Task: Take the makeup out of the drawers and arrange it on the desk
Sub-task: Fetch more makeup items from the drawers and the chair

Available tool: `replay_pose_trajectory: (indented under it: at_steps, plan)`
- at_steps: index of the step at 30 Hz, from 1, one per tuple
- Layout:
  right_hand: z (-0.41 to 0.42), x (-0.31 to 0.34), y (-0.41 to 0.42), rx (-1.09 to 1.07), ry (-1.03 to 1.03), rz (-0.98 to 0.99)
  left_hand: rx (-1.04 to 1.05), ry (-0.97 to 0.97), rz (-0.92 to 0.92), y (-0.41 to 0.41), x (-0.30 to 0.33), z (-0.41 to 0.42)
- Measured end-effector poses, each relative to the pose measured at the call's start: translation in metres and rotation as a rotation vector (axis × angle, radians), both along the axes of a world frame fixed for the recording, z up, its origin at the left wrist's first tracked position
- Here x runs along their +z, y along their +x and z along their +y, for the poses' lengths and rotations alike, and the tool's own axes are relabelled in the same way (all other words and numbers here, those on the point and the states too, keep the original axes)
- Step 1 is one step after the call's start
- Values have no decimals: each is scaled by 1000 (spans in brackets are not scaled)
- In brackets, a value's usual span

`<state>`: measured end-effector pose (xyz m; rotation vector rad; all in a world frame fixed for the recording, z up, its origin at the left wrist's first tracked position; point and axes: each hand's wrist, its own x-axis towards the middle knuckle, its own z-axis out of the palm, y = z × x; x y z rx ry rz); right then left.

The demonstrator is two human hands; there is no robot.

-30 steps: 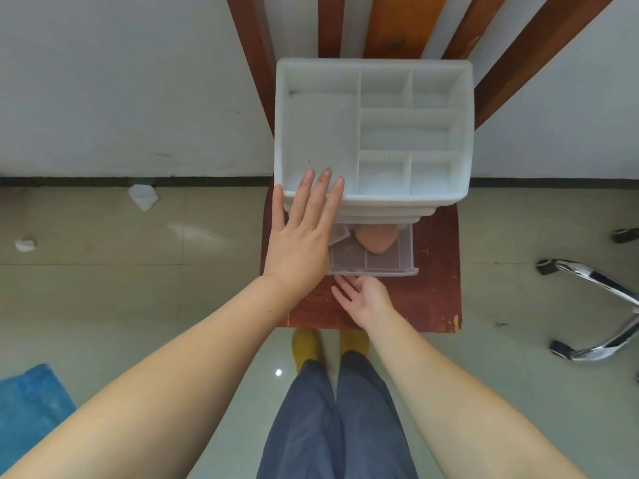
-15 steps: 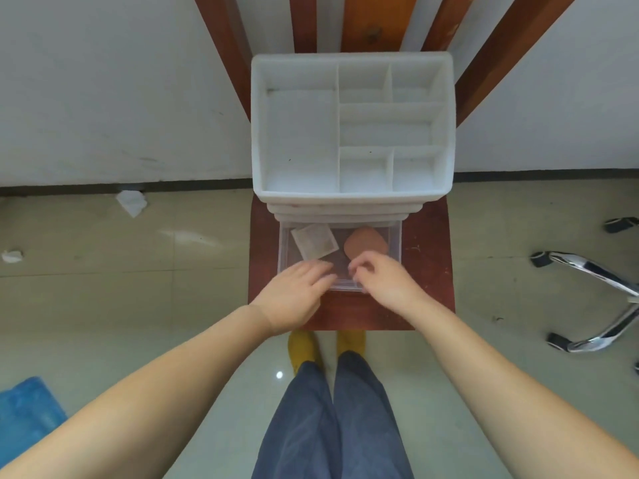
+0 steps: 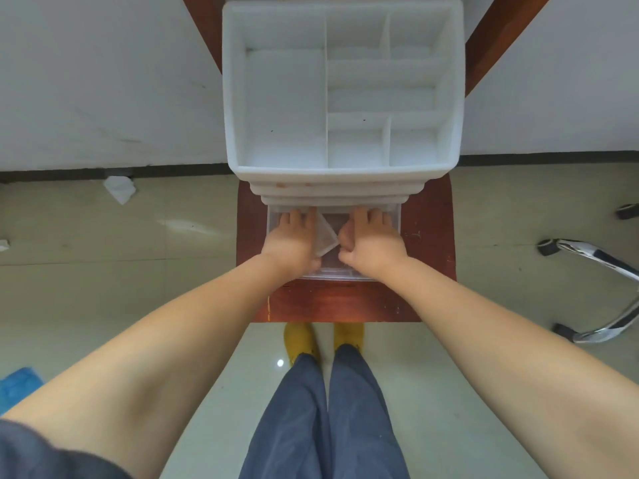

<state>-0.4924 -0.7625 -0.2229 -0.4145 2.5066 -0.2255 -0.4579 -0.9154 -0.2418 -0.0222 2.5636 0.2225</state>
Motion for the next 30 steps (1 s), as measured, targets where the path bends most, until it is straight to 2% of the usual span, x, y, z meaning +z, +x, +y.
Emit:
replay_pose_trajectory:
  at_steps: [2, 6, 8, 11, 19, 24, 30]
  plan:
    - [8, 18, 6, -60, -115, -79, 63, 86, 26, 13, 19, -4]
    - [24, 50, 32, -104, -325, -468, 8, 254, -76, 57, 50, -14]
    - [28, 55, 48, -33, -276, -625, -51, 304, -224, 80, 54, -14]
    - [30, 46, 58, 94, -40, -744, -93, 266, -370, 92, 46, -10]
    - [25, 35, 44, 174, 89, -658, -84, 217, -348, 79, 34, -8]
    - [23, 43, 12, 50, 27, -468, -65, 187, -210, 51, 35, -8]
    - [17, 44, -30, 55, 59, -412, -27, 163, -166, 2, 36, -10]
